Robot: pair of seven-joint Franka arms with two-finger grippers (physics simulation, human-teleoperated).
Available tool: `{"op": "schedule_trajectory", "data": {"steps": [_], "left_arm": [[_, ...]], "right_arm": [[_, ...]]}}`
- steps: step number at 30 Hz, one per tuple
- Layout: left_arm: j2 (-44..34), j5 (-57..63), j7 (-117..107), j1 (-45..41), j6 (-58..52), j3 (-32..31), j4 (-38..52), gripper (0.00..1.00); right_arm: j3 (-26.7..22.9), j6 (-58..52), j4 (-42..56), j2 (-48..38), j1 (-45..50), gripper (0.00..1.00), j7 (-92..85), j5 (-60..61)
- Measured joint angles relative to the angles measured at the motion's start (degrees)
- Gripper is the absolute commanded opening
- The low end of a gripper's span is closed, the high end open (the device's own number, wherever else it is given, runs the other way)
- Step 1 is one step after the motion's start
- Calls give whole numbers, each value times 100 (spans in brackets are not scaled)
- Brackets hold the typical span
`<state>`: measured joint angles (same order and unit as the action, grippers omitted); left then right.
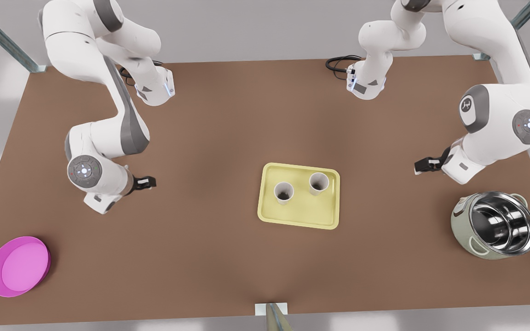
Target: Use the left arm to pick up the white IKEA cup from the tray and place it on the middle-left position; use the right arm to pick up the white IKEA cup from the tray and place it on the middle-right position
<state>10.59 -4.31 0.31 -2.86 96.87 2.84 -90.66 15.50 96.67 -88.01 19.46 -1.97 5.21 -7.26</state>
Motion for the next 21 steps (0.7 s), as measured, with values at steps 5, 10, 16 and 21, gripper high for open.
{"op": "schedule_trajectory", "data": {"steps": [5, 10, 16, 21], "left_arm": [[12, 41, -26, -358, 264, -77, 47, 100], [431, 70, -138, -1655, 494, -98, 248, 100], [846, 208, -760, -2806, 881, -78, 256, 100], [1346, 247, -1201, -2577, 1285, -48, 241, 100]], "right_arm": [[260, 768, -108, -114, 305, 100, 230, 47], [541, 1112, 41, -88, 1086, 100, 406, 34], [656, 1733, 44, 520, 1824, 100, 654, 49], [663, 2331, 69, 1073, 2228, 100, 1031, 207]]}}
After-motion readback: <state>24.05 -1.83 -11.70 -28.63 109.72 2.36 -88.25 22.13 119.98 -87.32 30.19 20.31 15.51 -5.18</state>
